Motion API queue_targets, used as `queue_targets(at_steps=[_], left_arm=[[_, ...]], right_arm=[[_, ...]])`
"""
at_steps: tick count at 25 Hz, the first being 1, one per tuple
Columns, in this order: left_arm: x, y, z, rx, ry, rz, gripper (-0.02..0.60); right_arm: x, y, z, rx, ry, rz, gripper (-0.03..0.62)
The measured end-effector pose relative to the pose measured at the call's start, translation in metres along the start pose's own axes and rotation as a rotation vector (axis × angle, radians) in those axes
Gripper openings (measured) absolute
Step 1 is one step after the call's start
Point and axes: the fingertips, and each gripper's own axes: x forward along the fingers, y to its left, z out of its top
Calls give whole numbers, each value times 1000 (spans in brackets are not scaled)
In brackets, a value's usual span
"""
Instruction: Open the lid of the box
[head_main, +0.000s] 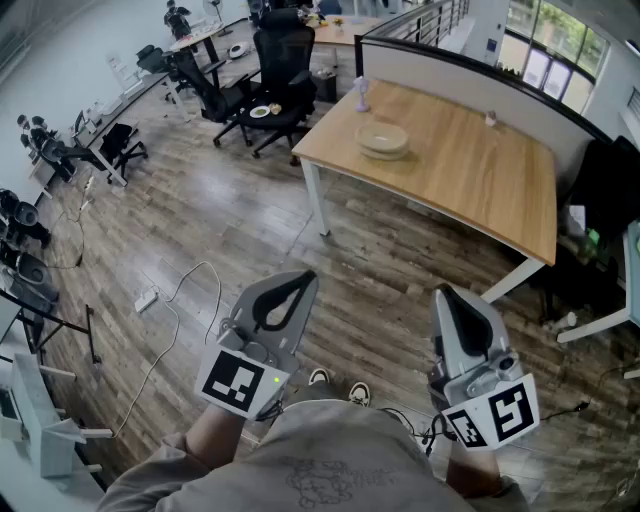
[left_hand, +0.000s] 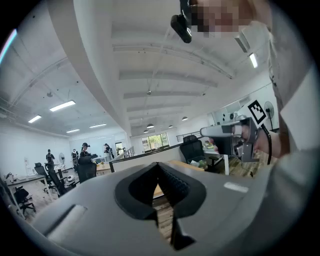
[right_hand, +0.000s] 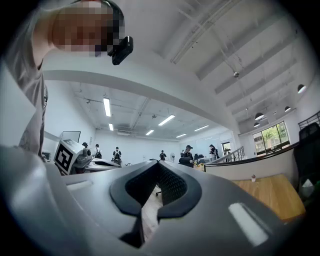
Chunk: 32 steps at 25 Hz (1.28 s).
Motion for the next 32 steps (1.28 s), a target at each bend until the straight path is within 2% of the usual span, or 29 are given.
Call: queue_targets(at_steps=[15,20,21,22,23,26,28,32], left_arm=[[-3,-9,-1,-11,-19,11,0],[-3,-10,-1,-57,-41,-3,15],[-1,-11,-4,-57,-32,-12,156],[1,-13,-7,-48,-20,-19,332],[4,-13,-10,-30,-10,-17,380],[9,-12,-13,21,0,5,457],[11,-12,-15,13,-3,-8,477],[22,-8,-17,8,-5,-24,476]], right_arm=[[-7,2,-8,-35,37,20,9],[-6,-4,-6,-45,37,15,9],[-6,-5,-6,-45,38,15,9],[-6,-5,-6,-46,39,16,9],[-6,-6,-6,-46,41,18,9],[-4,-5,-8,-46,49,29,9],[-1,-4,-12,-40,56,37,9],[6,-12,-18,-40,65,33,9]])
